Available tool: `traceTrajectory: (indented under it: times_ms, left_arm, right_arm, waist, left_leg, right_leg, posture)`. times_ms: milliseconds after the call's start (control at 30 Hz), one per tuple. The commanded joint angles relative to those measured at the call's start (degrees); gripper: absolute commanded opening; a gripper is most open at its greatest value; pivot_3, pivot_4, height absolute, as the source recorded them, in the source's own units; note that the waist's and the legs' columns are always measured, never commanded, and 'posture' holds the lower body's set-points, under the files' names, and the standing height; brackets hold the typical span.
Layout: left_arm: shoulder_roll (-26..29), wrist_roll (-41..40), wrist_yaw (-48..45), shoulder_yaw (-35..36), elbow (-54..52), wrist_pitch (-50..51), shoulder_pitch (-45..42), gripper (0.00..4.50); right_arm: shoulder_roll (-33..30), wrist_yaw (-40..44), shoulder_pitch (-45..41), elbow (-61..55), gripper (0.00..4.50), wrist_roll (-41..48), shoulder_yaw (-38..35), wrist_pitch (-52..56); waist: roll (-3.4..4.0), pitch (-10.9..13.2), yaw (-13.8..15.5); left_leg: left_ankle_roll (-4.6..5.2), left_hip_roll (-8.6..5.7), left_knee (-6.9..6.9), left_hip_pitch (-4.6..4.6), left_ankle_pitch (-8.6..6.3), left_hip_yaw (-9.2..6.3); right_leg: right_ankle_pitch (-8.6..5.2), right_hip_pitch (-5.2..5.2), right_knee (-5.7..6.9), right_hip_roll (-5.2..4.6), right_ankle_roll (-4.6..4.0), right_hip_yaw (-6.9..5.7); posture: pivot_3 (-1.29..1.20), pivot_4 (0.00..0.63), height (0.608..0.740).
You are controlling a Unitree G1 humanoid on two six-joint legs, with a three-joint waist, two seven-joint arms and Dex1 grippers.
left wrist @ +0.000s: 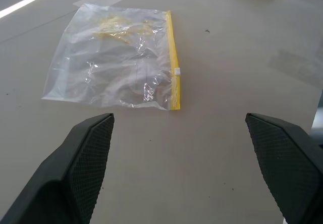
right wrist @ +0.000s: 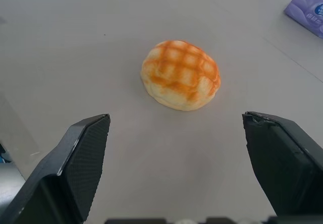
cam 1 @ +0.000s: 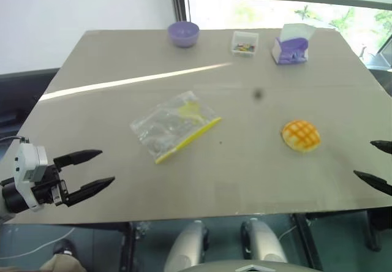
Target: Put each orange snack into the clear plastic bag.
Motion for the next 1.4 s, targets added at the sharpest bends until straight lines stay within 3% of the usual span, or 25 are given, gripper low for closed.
traceTrajectory:
  times_ms: [33, 333, 467, 633, 767, 867, 1000, 1200, 1400]
  left_arm:
    - [1.3, -0.1, 0.3, 0.8, 0.3, -0.2, -1.0, 4.42]
    - [0.9, 2.0, 4.8, -1.8, 1.0, 1.2, -4.0, 4.42]
    - [0.0, 3.7, 13.5, -3.5, -0.4, 7.6, -4.9, 4.42]
    - [1.2, -4.4, 24.4, -2.2, -6.6, 29.7, -6.1, 4.42]
    - [1.0, -20.0, 32.7, 1.3, -5.3, 56.3, -11.1, 4.42]
    - [-3.1, -25.2, 39.9, 2.2, -3.3, 67.9, -15.0, 4.42]
    - [-11.0, -28.1, 49.8, 4.3, -2.7, 74.3, -21.7, 4.42]
    - [-22.2, -28.2, 65.5, 8.6, -2.4, 79.4, -30.0, 4.42]
    - [-26.5, -31.8, 78.4, 10.7, -1.2, 79.4, -33.2, 4.42]
  right_arm:
    - [-0.4, 0.3, 0.0, -0.8, 4.50, 0.8, -1.2, -0.2]
    - [0.8, -1.5, -2.2, -1.7, 4.50, 2.4, 0.7, 0.4]
    - [2.6, -4.1, -5.8, -5.0, 4.50, 5.2, 4.8, 3.8]
    - [4.7, -7.6, -10.7, -12.1, 4.50, 4.3, 14.0, 5.9]
    - [6.8, -8.9, -17.4, -17.2, 4.50, 2.9, 25.0, 7.2]
    - [8.6, -8.7, -22.1, -18.2, 4.50, 1.1, 32.4, 7.0]
    - [11.1, -8.6, -25.7, -17.9, 4.50, -0.3, 37.7, 6.0]
    - [11.0, -8.5, -25.7, -18.1, 4.50, -0.5, 38.2, 5.8]
    - [10.6, -9.4, -25.1, -18.6, 4.50, -0.4, 37.5, 6.1]
  waist:
    - [0.00, 0.0, 0.0]
    - [0.00, 0.0, -0.1]
    - [0.00, 0.0, -0.1]
    - [-0.02, 0.0, -0.2]
    - [-0.01, 0.1, -0.3]
    - [0.00, 0.1, -0.3]
    - [-0.05, 0.0, 0.0]
    - [-0.06, 0.0, 0.8]
    - [-0.04, 0.0, 1.0]
  left_leg:
    - [0.00, 0.00, 0.00, 0.00, 0.00, 0.00]
    - [0.00, 0.00, -0.02, -0.01, 0.00, -0.02]
    - [0.00, 0.00, -0.05, 0.00, 0.00, -0.03]
    - [0.00, 0.01, -0.05, -0.02, 0.00, -0.10]
    - [0.00, -0.01, -0.03, -0.08, 0.00, -0.20]
    - [0.00, -0.06, -0.03, -0.06, 0.00, -0.22]
    - [-0.03, -0.17, -0.01, -0.06, 0.01, -0.33]
    - [-0.21, -0.24, 0.05, -0.06, 0.06, -0.41]
    - [-0.43, -0.21, 0.05, 0.00, 0.14, -0.41]
  right_leg:
    - [0.00, 0.00, 0.00, 0.00, 0.00, 0.00]
    - [0.01, 0.00, -0.05, 0.00, 0.00, -0.01]
    - [0.01, 0.00, -0.05, 0.00, 0.00, 0.02]
    - [0.15, -0.01, -0.04, 0.02, 0.24, 0.03]
    - [0.16, -0.09, -0.02, 0.04, 0.26, -0.19]
    - [0.16, -0.09, 0.03, 0.06, 0.26, -0.22]
    - [0.16, -0.11, 0.09, 0.06, 0.26, -0.32]
    - [0.18, -0.07, 0.14, 0.00, 0.24, -0.34]
    - [0.18, -0.04, 0.19, 0.01, 0.23, -0.29]
  posture:
    - [0.00, 0.150, 0.740]
    - [0.00, 0.150, 0.740]
    - [0.00, 0.150, 0.740]
    - [0.00, 0.150, 0.740]
    - [0.00, 0.150, 0.740]
    - [0.00, 0.150, 0.740]
    - [0.00, 0.150, 0.740]
    - [0.00, 0.150, 0.740]
    - [0.00, 0.150, 0.740]
